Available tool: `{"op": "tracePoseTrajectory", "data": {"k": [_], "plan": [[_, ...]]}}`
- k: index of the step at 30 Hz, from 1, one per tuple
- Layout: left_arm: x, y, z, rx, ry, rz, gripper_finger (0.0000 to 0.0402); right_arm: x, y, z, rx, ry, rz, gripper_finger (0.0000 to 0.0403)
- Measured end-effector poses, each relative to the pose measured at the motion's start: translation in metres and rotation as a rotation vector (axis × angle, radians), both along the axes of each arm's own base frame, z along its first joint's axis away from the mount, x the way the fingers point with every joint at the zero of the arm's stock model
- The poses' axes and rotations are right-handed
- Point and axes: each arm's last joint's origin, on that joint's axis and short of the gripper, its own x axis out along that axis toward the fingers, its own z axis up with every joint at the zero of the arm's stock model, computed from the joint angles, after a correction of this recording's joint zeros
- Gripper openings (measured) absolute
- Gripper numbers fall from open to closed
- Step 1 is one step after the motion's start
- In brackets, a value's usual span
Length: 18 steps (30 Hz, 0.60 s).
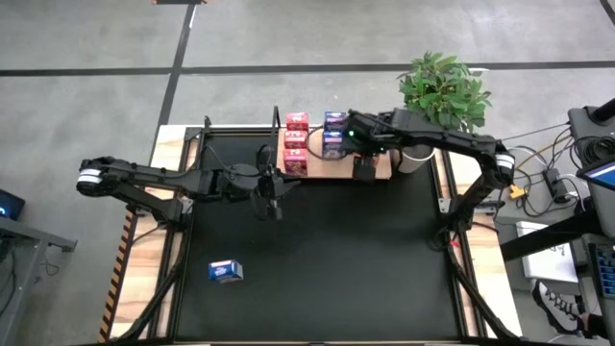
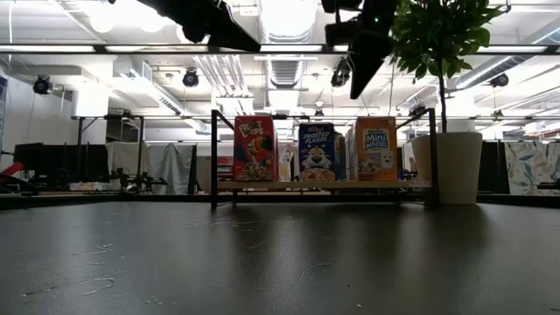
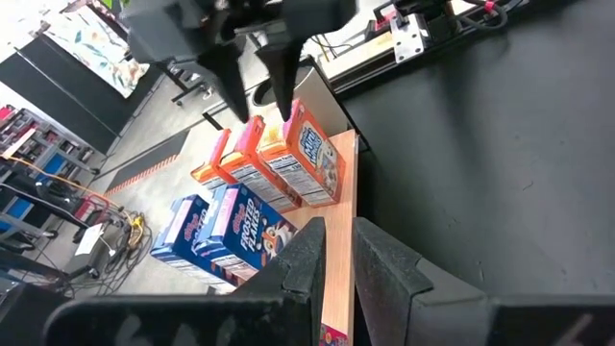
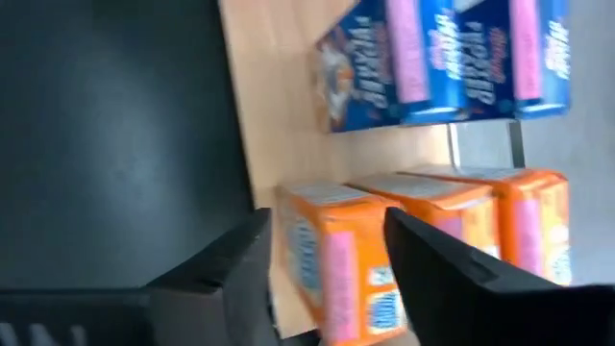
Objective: Stack cereal on shelf
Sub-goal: Put the orange cereal box aligned with the other orange cereal boxes on the shelf
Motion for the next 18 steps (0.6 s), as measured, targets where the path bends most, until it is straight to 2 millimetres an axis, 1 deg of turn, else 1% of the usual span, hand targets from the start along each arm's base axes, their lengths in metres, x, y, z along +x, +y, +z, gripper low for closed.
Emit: {"op": "tracePoseTrajectory", "data": {"k": [3, 5, 8, 11, 13, 18], "plan": [[0.000, 0.000, 0.000, -0.007, -0.003, 0.003, 0.0038, 0.001, 0.010, -0.004, 0.019, 0.026, 0.011, 0.0156], [0.000, 0.000, 0.000, -0.014, -0.004, 0.003, 0.0038, -0.002, 0.014, -0.011, 0.047, 0.092, 0.010, 0.0123], [0.000, 0.000, -0.001, -0.018, 0.001, -0.001, 0.0038, -0.006, 0.017, -0.023, 0.084, 0.186, -0.020, 0.0071], [-0.001, 0.000, -0.002, -0.026, 0.005, 0.001, 0.0038, -0.009, 0.017, -0.034, 0.101, 0.228, -0.042, 0.0024], [-0.001, 0.000, -0.003, -0.032, 0.006, 0.003, 0.0038, -0.011, 0.016, -0.041, 0.081, 0.258, -0.050, 0.0014], [-0.001, 0.000, -0.004, -0.044, 0.017, 0.008, 0.0038, -0.016, 0.010, -0.055, -0.034, 0.333, -0.081, 0.0013]]}}
